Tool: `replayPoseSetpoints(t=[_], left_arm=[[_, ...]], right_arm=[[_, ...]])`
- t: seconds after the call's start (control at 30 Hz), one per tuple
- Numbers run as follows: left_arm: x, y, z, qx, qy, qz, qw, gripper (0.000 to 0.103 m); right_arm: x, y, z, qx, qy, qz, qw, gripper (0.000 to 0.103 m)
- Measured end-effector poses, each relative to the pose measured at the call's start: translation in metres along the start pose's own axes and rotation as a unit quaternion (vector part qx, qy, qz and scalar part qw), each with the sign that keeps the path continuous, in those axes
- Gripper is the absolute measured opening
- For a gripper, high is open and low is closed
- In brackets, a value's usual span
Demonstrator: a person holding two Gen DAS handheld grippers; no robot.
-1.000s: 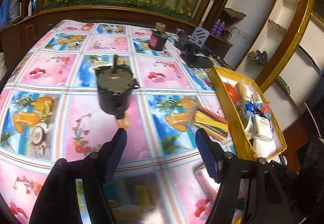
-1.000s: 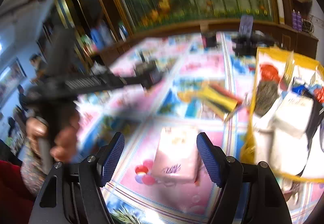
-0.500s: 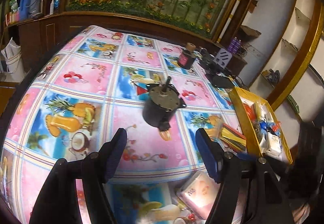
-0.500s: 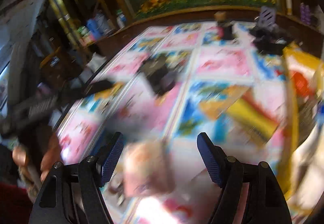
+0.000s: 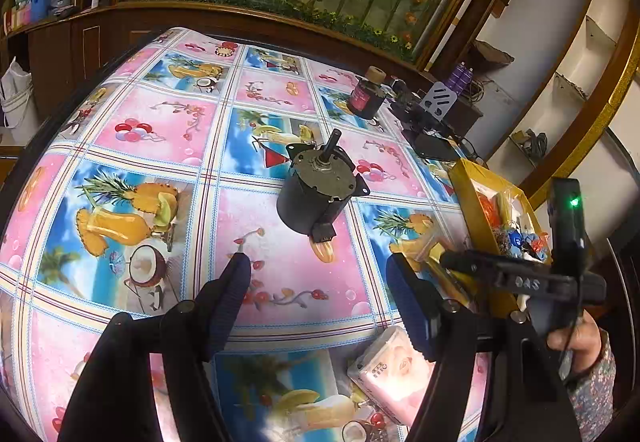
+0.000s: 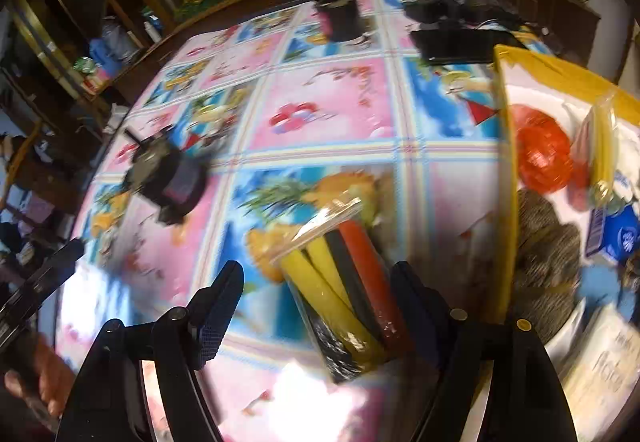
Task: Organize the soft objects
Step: 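Grasp the clear stick bag with the right tool while the left tool reaches the pink tissue pack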
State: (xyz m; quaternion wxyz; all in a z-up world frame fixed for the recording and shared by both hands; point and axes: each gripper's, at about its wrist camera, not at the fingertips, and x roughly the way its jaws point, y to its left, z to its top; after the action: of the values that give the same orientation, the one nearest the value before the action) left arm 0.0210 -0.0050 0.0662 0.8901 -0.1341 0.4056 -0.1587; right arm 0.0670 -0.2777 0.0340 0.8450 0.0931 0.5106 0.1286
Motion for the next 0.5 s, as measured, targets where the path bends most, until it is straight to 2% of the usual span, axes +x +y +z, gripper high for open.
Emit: replayPoseSetpoints(t=[0.1,0.23,0.27,0.3,0.33,0.37,0.5], left_arm=[[0.000,-0.001,0.000,0.002,0.001,-0.004,1.0000,0.069],[0.004,-0.005,-0.003,0.011,0.009,-0.009,0.9999,0.069],[0.005,-0.006,-0.003,0.013,0.012,-0.010,0.9998,0.069],[0.006,-0.007,-0.004,0.015,0.014,-0.009,0.9997,0.069],[0.007,-0.006,-0.004,0.015,0.015,-0.008,0.9997,0.069],[0.008,-0.006,-0.004,0.014,0.016,-0.007,0.9997,0.069],[0.007,-0.002,-0.003,0.007,0.016,-0.010,0.9998,0.069]], right_arm=[[0.000,0.021,-0.016,-0.038,0.009,-0.008,0.999,0.085],[0.008,0.030,-0.025,-0.077,-0.009,-0.063,0.995,0.085],[0.008,0.031,-0.027,-0.085,-0.020,-0.074,0.993,0.077],[0.009,0.029,-0.029,-0.081,-0.022,-0.072,0.994,0.049],[0.011,0.027,-0.031,-0.072,-0.014,-0.060,0.996,0.050],[0.007,0.031,-0.035,-0.082,-0.022,-0.058,0.995,0.049],[-0.002,0.043,-0.055,-0.114,-0.004,-0.048,0.992,0.049]])
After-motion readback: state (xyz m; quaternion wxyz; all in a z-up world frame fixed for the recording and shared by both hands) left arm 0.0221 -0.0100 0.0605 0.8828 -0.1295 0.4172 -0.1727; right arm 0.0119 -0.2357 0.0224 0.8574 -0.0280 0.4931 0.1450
